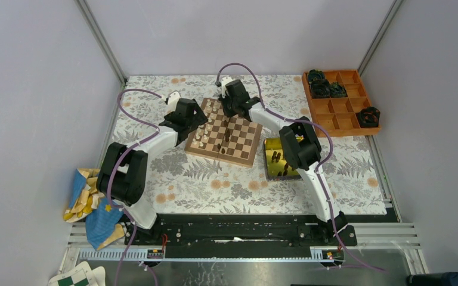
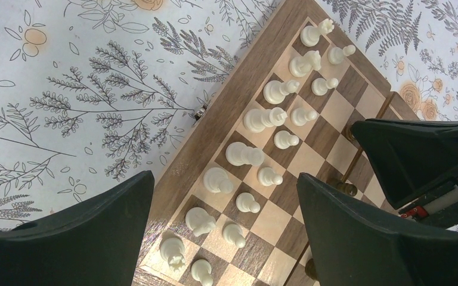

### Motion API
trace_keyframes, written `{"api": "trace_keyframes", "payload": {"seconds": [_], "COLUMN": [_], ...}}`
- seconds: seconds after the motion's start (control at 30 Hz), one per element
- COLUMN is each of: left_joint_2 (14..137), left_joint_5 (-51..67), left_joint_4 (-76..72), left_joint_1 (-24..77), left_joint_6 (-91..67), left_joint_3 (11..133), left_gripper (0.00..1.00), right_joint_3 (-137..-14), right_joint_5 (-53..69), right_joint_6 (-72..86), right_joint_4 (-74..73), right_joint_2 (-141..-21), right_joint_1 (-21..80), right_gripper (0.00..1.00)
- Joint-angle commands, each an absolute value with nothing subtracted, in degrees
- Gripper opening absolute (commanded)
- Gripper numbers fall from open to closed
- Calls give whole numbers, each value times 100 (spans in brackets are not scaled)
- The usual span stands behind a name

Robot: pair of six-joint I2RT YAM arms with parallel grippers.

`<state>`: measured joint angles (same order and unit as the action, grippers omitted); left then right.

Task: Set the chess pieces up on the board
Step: Pick up the chess piece from the chessboard.

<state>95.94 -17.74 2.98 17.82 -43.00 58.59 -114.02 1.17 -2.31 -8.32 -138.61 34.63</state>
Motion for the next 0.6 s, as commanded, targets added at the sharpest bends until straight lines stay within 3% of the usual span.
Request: {"api": "trace_keyframes", "payload": {"seconds": [0.0,0.57], "left_joint_2": [9659,9607], "left_joint_5": [-1758,-1740], "left_joint_4": [44,53], "left_joint_1": [1736,1739], "left_joint_6": [-4376,-4386], "left_joint_3": [5976,5933], "left_gripper": [97,97], "right_joint_3": [-11270,-10330], "right_joint_5": [62,-730], "right_joint_6": [-340,-359], "right_joint_4": [-520,-60], "right_joint_2": [-13470,-12718], "right_joint_1": [3542,3535], "right_gripper": [9,4]}}
